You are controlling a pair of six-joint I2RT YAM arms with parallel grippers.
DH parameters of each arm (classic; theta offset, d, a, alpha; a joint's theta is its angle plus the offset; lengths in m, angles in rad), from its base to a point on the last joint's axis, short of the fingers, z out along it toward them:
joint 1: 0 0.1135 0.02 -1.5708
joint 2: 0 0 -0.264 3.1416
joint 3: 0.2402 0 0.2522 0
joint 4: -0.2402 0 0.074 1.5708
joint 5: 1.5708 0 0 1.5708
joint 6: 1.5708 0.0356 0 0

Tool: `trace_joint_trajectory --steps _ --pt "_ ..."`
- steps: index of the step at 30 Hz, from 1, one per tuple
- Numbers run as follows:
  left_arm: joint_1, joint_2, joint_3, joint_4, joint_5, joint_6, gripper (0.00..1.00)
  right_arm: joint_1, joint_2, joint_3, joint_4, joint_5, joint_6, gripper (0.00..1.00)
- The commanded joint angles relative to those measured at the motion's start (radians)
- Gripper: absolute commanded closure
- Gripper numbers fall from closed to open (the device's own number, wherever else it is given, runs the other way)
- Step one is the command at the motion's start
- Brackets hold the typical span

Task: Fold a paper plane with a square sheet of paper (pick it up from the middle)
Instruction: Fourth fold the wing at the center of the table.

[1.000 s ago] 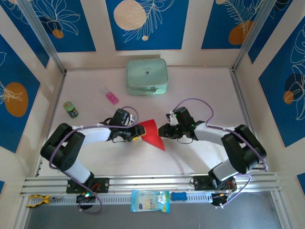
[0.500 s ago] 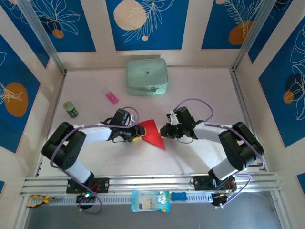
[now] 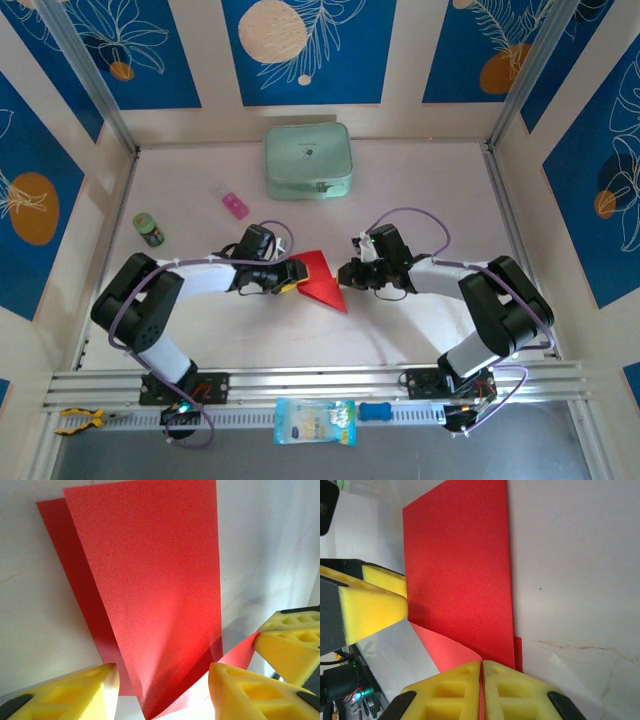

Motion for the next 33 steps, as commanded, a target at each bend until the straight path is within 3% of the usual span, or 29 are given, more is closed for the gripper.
trace_joint_trajectory --steps 1,12,14,16,20,23,28,33 --pt "0.011 0.021 0.026 0.028 0.022 -0.014 0.50 -0.009 -0.007 -0.019 0.009 -0.023 0.010 0.90" --pt "0.013 0.053 0.021 0.163 0.061 -0.083 0.60 -0.014 -0.008 -0.018 -0.007 -0.015 0.013 0.86" --pt "0.013 0.056 0.021 0.170 0.065 -0.087 0.64 -0.012 -0.027 -0.013 -0.033 -0.003 0.012 0.80" --pt "0.015 0.057 0.020 0.177 0.068 -0.090 0.67 -0.010 -0.064 -0.020 -0.064 0.040 0.021 0.68" --pt "0.014 0.052 0.021 0.184 0.074 -0.094 0.71 -0.005 -0.175 -0.051 -0.094 0.117 0.028 0.52" --pt "0.015 0.053 0.026 0.185 0.080 -0.095 0.74 0.020 -0.238 -0.051 -0.139 0.184 0.008 0.50" --pt "0.018 0.042 0.029 0.175 0.077 -0.097 0.79 0.134 -0.285 -0.094 -0.062 0.321 -0.115 0.51" --pt "0.021 0.036 0.035 0.169 0.084 -0.097 0.79 0.358 -0.307 -0.157 0.070 0.582 -0.374 0.53"
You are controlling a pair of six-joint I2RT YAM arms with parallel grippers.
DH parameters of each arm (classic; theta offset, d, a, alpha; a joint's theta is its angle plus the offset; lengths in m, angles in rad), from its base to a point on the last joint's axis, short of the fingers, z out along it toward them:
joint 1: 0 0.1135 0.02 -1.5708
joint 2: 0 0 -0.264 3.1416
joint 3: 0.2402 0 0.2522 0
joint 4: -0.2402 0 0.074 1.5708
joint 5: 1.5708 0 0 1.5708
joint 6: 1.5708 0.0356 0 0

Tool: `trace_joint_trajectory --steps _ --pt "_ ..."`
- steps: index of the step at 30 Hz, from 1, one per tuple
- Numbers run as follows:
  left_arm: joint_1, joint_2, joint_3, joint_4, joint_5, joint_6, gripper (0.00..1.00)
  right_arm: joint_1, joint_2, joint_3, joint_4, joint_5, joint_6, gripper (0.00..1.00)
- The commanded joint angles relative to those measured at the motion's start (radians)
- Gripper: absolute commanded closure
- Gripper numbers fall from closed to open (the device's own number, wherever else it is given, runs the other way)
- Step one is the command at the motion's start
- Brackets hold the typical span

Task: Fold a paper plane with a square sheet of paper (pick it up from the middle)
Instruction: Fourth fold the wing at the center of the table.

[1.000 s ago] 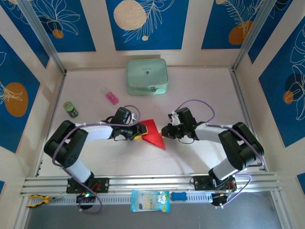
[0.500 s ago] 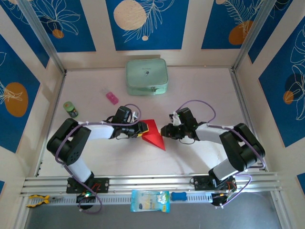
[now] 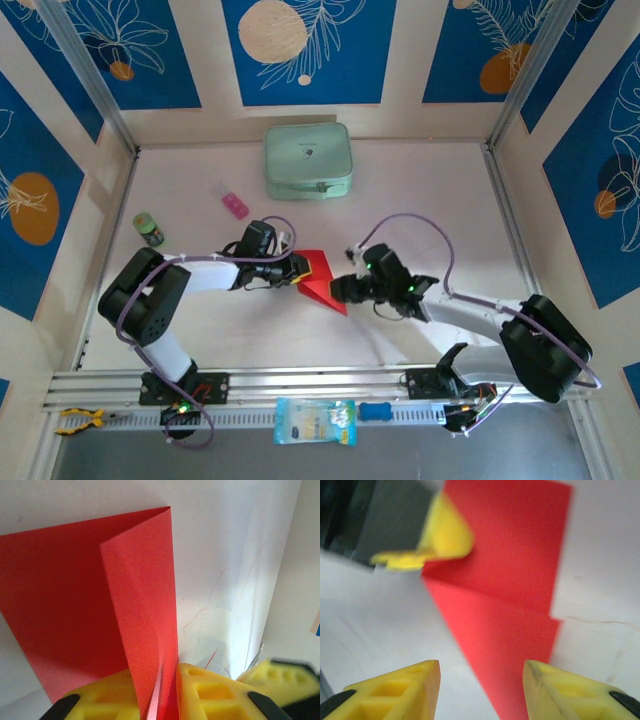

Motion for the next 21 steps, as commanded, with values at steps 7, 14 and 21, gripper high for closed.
trace_joint_trajectory --steps 7,14,21 --pt "0.017 -0.014 0.027 0.010 0.031 -0.008 0.78 0.216 0.055 -0.036 0.119 0.374 -0.336 0.53" --pt "0.017 -0.018 0.031 0.013 0.043 -0.017 0.82 0.283 0.142 -0.019 0.167 0.470 -0.421 0.52" --pt "0.018 -0.028 0.038 0.010 0.055 -0.029 0.82 0.304 0.206 0.011 0.148 0.569 -0.420 0.54"
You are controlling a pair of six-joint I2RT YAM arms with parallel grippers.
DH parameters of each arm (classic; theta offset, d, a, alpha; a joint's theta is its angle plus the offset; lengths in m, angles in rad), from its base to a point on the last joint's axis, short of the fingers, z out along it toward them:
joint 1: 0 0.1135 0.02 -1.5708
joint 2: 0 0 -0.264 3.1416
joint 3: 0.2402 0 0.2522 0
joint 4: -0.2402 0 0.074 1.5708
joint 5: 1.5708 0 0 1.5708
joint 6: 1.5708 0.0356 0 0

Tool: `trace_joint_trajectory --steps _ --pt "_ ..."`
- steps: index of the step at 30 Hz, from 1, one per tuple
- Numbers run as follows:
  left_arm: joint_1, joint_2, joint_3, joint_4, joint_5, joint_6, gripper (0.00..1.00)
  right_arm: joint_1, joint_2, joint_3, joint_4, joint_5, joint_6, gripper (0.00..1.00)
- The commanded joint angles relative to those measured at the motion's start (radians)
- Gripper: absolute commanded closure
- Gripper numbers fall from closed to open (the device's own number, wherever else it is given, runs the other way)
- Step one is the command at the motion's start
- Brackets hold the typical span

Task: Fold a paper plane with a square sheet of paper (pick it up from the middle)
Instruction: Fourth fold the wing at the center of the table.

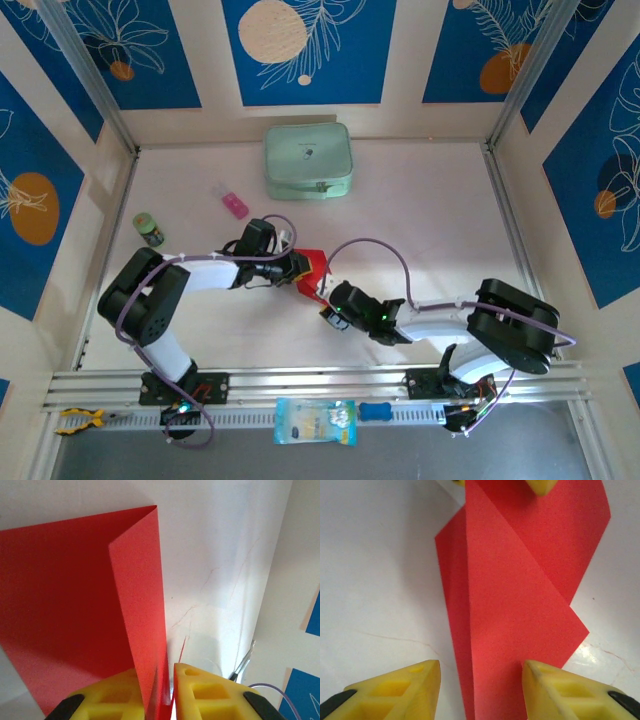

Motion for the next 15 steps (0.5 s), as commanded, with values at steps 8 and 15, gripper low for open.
trace_joint_trajectory --steps 8,15 --pt "0.015 -0.022 0.025 0.013 0.029 -0.013 0.82 -0.006 0.005 0.039 -0.020 0.079 0.033 0.64" --pt "0.014 -0.021 0.029 0.017 0.033 -0.015 0.83 -0.014 0.020 0.046 -0.012 0.056 0.030 0.63"
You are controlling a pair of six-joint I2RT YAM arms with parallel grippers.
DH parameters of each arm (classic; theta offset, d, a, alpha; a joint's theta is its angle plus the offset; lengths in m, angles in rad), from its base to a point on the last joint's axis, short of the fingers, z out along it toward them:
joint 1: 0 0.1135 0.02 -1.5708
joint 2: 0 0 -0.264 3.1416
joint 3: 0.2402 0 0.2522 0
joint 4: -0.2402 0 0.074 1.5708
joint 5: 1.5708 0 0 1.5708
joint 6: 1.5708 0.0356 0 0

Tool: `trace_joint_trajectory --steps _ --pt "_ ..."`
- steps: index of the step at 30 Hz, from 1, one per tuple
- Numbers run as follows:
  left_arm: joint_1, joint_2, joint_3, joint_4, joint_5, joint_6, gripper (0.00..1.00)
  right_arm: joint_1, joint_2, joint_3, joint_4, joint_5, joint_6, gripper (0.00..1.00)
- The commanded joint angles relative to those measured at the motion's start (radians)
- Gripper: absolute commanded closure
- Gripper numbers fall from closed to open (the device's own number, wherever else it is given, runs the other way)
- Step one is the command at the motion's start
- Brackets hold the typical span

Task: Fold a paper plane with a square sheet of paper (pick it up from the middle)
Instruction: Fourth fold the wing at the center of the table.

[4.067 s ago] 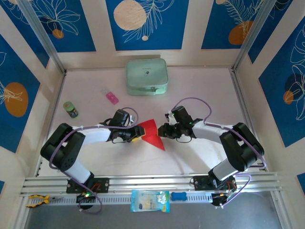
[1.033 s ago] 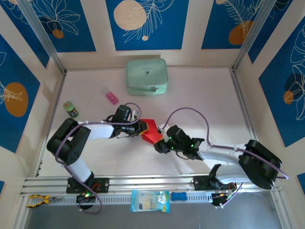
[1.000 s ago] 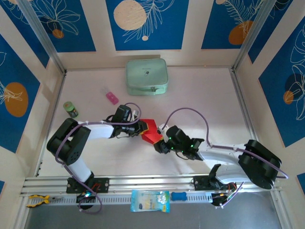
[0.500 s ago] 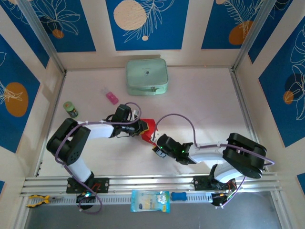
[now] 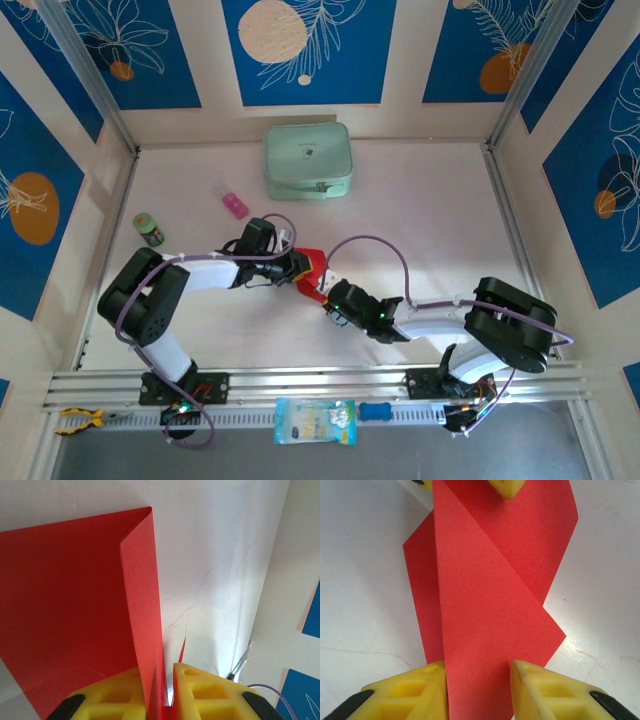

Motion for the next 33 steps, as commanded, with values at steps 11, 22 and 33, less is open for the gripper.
trace_joint_trajectory --steps 11,22,33 --pt "0.015 -0.028 0.030 0.013 0.032 -0.006 0.85 -0.008 0.031 0.034 0.012 0.019 0.013 0.63" --pt "0.015 -0.028 0.033 0.019 0.033 -0.011 0.85 -0.008 0.031 0.036 0.000 0.036 0.003 0.63" --pt "0.016 -0.024 0.034 0.014 0.030 -0.010 0.85 -0.007 0.023 0.031 0.013 0.023 0.001 0.75"
